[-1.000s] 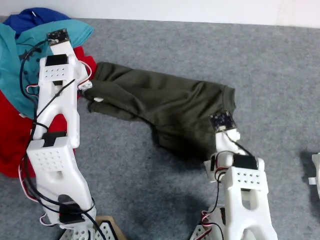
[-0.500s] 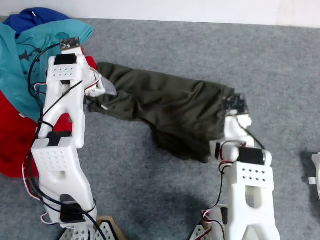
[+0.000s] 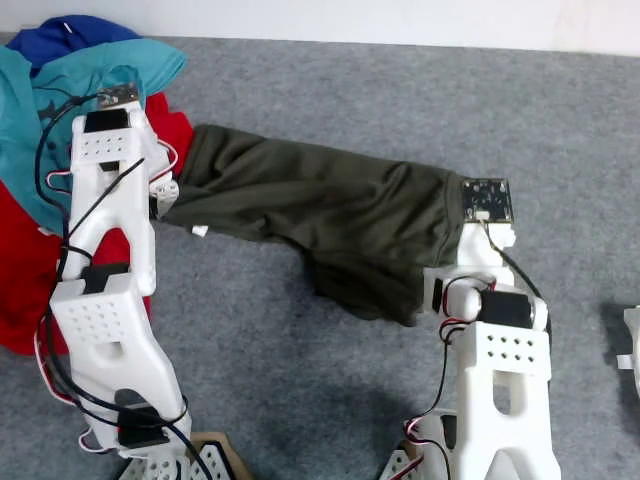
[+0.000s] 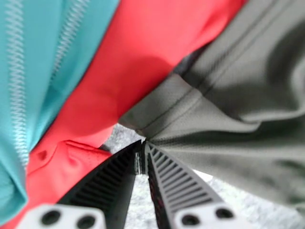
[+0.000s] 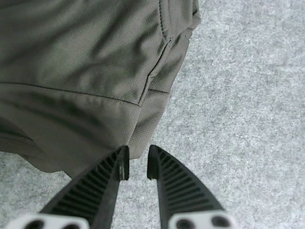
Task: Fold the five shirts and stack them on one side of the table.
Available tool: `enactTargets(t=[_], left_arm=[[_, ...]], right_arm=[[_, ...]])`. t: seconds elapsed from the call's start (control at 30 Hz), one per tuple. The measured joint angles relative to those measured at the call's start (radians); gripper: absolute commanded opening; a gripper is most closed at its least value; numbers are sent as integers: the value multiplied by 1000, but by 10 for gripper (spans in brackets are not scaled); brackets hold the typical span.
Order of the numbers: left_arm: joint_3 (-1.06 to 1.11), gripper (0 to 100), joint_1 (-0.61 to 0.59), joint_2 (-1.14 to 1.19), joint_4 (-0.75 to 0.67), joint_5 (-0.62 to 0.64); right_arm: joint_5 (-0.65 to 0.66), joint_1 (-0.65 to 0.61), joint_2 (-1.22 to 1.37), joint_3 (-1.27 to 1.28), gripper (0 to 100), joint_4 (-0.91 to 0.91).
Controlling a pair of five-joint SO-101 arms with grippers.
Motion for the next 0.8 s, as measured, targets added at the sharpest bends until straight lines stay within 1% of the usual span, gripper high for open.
enactTargets(t=[0.17,0.23,0.37,0.43,0.57,0.67,0.73,0.8], left_arm=[[-94,14,26,0,117,-126],[-120,14,40,0,149,-146],[-175,10,26,0,216,-152],[-212,10,-6,0,229,-155],[-316,9,-63,0,235,-153],[-362,9,-49,-2,235,-153],[-374,9,-11,-2,236,-150],[-377,9,37,-2,221,-115]], right_arm=[[0,0,0,0,182,0],[0,0,0,0,192,0],[-2,0,0,0,190,-23],[-6,14,0,0,152,-52],[-26,32,2,-6,1,-97],[-52,31,26,-48,18,-100],[-69,31,78,-86,18,-100],[-87,31,155,-141,18,-103]])
